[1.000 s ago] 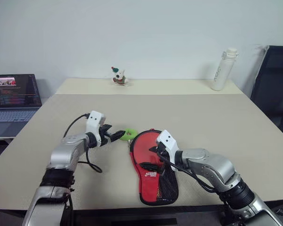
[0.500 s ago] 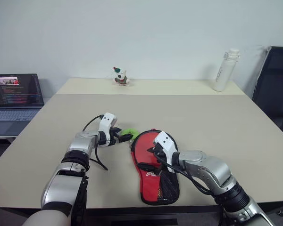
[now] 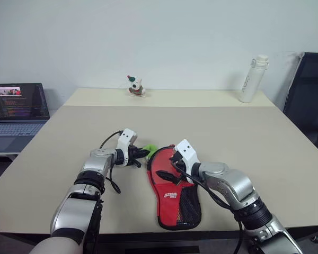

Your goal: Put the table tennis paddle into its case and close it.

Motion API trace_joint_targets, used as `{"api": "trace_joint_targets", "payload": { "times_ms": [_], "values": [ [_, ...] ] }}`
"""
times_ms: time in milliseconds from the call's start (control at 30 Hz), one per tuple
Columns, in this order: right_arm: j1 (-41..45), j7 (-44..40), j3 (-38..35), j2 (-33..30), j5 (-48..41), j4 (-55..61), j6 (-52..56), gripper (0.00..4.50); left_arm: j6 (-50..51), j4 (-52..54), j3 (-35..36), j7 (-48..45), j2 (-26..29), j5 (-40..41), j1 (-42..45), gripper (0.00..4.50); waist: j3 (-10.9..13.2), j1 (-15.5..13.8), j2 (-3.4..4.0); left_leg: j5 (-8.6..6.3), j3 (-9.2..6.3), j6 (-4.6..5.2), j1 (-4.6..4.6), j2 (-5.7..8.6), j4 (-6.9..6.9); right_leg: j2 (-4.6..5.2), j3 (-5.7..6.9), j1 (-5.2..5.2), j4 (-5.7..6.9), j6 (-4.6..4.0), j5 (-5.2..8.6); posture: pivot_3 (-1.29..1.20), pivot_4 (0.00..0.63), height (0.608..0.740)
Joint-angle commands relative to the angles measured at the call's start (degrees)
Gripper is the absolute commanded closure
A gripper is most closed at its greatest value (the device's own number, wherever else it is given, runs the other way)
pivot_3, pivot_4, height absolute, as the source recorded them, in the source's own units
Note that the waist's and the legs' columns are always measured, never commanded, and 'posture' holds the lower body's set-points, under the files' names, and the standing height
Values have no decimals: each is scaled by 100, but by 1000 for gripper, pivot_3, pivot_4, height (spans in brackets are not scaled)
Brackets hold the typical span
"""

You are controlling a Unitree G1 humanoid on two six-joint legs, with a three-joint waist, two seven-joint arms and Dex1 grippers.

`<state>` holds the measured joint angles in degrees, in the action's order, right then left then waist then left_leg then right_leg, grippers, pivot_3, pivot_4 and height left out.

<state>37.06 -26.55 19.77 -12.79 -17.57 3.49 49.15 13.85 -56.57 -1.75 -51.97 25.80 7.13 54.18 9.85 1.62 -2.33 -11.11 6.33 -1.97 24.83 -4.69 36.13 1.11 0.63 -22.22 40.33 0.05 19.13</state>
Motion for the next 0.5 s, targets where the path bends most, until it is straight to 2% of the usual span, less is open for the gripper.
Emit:
{"api": "trace_joint_targets", "payload": {
  "times_ms": [33,267,500],
  "values": [
    [-7,-123,179,-19,140,50,91,0,-240,-9,207,612,1,-99,372,4477,0,0,0,0,0,0,0,0,0,0,0,0,0,0,0,0,150,740],
    [-235,-228,477,-73,363,-27,251,0,-457,-663,328,1438,-271,-241,1236,4477,-1,2,-2,0,-1,1,0,4,4,0,1,-3,11,0,0,0,150,740],
    [-466,-294,561,-75,503,-83,319,0,-774,-1261,176,2011,-752,-607,1492,4477,-2,9,-3,1,3,0,-4,6,6,-2,-1,-3,15,0,0,0,150,740]
  ]
}}
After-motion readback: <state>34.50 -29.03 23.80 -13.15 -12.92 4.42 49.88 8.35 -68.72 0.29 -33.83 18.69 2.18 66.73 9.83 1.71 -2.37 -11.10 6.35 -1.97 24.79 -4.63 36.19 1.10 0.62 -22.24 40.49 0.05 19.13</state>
